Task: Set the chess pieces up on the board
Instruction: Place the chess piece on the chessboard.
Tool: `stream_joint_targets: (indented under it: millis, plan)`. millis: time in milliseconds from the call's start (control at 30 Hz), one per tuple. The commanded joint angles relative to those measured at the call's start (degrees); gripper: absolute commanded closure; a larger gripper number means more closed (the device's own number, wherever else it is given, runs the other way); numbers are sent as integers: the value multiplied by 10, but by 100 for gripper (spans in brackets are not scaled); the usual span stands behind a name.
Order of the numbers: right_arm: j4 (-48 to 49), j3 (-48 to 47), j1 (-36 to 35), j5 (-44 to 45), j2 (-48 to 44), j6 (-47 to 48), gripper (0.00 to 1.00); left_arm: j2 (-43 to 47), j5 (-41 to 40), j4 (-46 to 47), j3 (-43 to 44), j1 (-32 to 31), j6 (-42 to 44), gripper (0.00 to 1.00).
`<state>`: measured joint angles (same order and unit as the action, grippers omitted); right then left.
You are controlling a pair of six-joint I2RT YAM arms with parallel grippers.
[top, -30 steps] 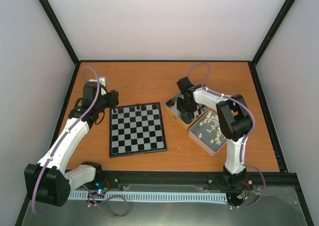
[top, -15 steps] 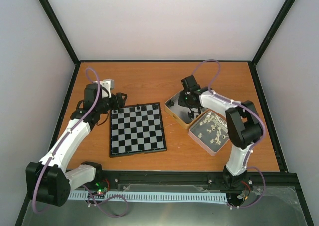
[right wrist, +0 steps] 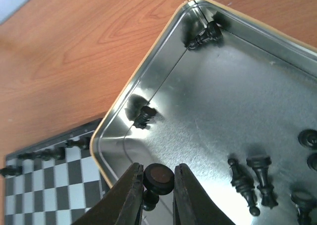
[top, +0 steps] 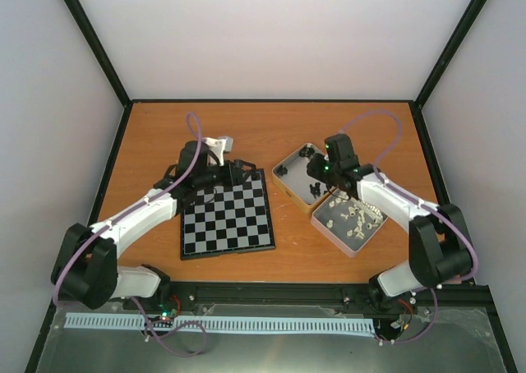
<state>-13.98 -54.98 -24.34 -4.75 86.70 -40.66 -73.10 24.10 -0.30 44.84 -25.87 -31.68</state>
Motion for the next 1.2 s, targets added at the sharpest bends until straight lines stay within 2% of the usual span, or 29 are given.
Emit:
stream_joint_targets:
  millis: [0, 233, 567, 833, 1033, 1167]
  plan:
    - [67, 48, 25, -61, -67, -69, 83, -36, 37, 108, 4, -31, -61, 41]
    - [106, 95, 45, -142, -129, -165, 83, -73, 22, 181, 15, -84, -75, 41]
    - [141, 122, 50, -222, -146, -272, 83, -124, 54, 282, 16, -112, -67, 41]
    - [204, 159, 49, -291, -136, -384, 83, -157, -39, 267, 49, -170, -9, 44]
    - [246, 185, 49, -320, -130, -441, 83, -181, -43, 279, 61, -171, -15, 55]
    - [276, 200, 49, -331, -130, -480, 83, -187, -41, 281, 53, -173, -17, 57]
